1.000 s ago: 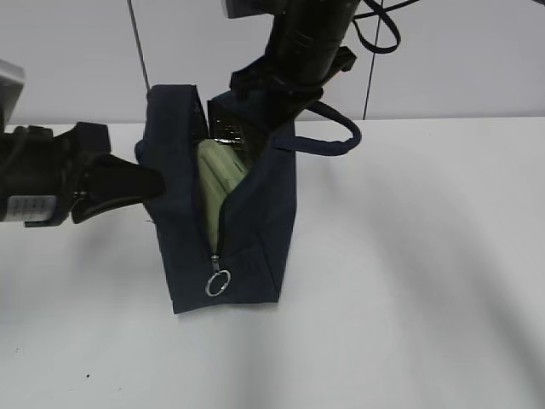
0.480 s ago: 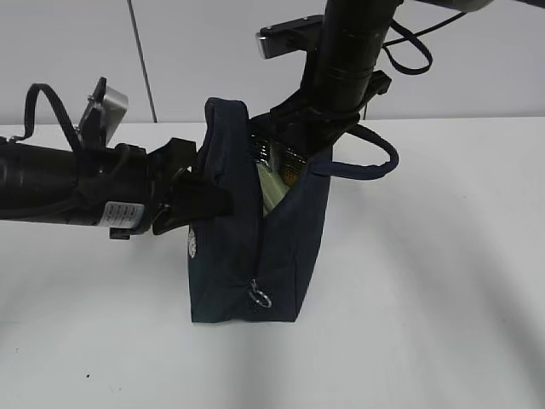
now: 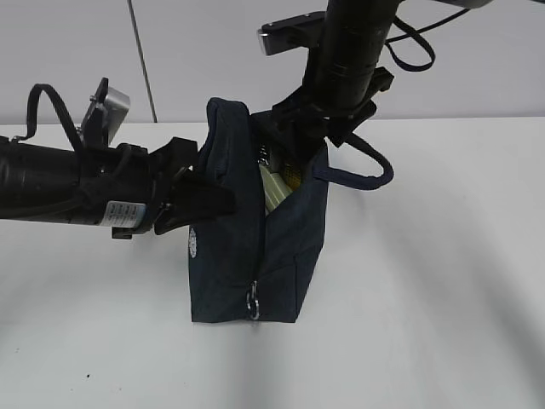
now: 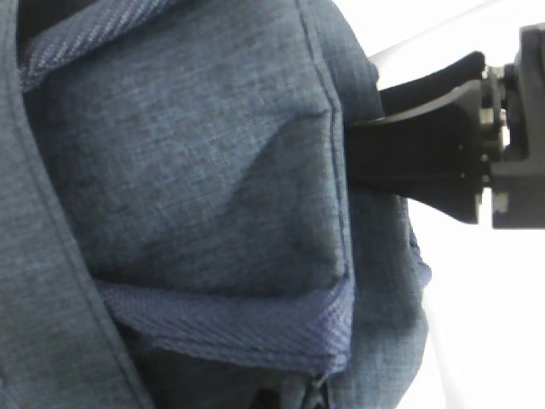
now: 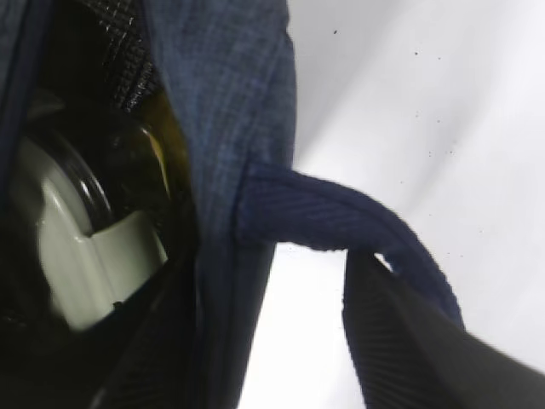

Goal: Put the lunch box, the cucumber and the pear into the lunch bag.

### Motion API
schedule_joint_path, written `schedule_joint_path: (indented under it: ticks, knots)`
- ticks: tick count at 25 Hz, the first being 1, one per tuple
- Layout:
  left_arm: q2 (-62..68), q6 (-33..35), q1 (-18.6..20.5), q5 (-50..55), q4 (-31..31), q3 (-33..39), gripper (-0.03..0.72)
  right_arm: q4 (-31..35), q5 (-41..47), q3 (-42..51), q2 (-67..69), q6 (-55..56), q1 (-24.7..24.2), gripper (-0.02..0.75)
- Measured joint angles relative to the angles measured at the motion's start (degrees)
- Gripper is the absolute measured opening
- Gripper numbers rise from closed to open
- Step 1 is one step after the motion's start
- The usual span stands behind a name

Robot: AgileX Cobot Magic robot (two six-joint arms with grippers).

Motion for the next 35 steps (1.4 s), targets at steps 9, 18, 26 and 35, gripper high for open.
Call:
schedule_joint_path:
  ticks: [9, 18, 26, 35]
  knots:
    - [0.05, 0.00, 0.00, 0.00, 0.00, -0.06, -0.006, -0.90, 0.00, 0.00, -0.22, 0.00, 0.00, 0.442]
    - [0.05, 0.00, 0.00, 0.00, 0.00, -0.06, -0.006, -1.00, 0.00, 0.00, -0.22, 0.00, 0.00, 0.442]
    - [0.05, 0.00, 0.00, 0.00, 0.00, -0.06, -0.006, -1.00, 0.00, 0.00, -0.22, 0.00, 0.00, 0.442]
    - [0.05, 0.00, 0.00, 0.00, 0.00, -0.07, -0.006, -1.00, 0.00, 0.00, -0.22, 0.00, 0.00, 0.442]
